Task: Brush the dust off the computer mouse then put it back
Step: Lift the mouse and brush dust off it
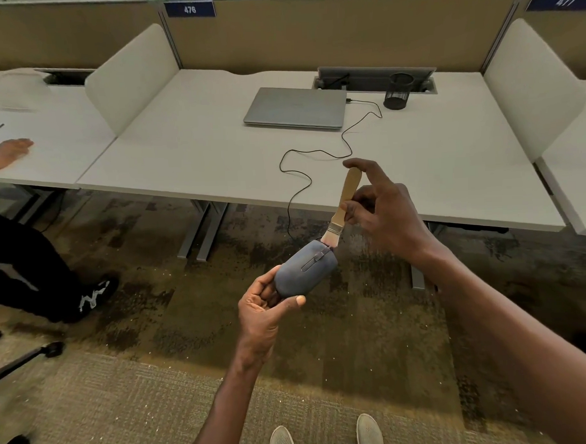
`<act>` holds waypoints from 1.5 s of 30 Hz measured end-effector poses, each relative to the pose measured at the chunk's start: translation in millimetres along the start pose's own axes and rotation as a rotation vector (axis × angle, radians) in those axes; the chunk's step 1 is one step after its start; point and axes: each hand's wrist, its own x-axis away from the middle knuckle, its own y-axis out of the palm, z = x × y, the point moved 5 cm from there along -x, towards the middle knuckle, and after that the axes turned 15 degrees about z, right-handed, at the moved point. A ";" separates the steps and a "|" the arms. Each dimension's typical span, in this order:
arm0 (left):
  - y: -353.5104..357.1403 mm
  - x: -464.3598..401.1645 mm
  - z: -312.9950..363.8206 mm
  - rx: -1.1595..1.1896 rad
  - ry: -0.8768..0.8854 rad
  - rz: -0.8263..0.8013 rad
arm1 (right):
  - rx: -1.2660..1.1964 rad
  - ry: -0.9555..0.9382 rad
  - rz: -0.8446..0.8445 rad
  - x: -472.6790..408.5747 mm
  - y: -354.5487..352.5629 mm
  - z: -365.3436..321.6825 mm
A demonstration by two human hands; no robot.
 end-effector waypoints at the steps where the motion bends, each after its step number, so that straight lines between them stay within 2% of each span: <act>1: -0.4 -0.4 0.4 -0.001 -0.004 0.003 | -0.018 0.000 0.006 -1.2 -1.5 -1.1; 9: -3.4 0.4 1.3 0.013 -0.065 -0.035 | 0.006 -0.055 -0.160 -6.9 7.8 -7.2; 14: -5.2 5.0 2.2 0.001 -0.090 -0.084 | -0.062 -0.058 -0.137 -13.5 21.0 -13.5; 20: -9.6 3.4 1.3 -0.005 -0.086 -0.051 | -0.128 -0.014 -0.116 -14.2 14.9 -10.0; 27: -8.0 1.9 4.1 -0.011 -0.075 -0.057 | -0.082 -0.032 -0.269 -11.8 15.5 -12.1; 34: -8.4 0.6 3.1 -0.026 -0.082 -0.066 | -0.091 -0.047 -0.242 -13.6 26.4 -17.5; 37: -10.5 -2.7 3.6 -0.021 -0.077 -0.054 | -0.006 -0.096 -0.240 -15.0 21.4 -17.6; 40: -9.0 -4.9 2.7 -0.023 -0.073 -0.059 | 0.082 -0.177 -0.309 -11.3 24.2 -24.2; 45: -7.0 -6.4 -1.2 -0.018 -0.084 -0.044 | 0.054 -0.216 -0.373 -4.5 39.4 -35.4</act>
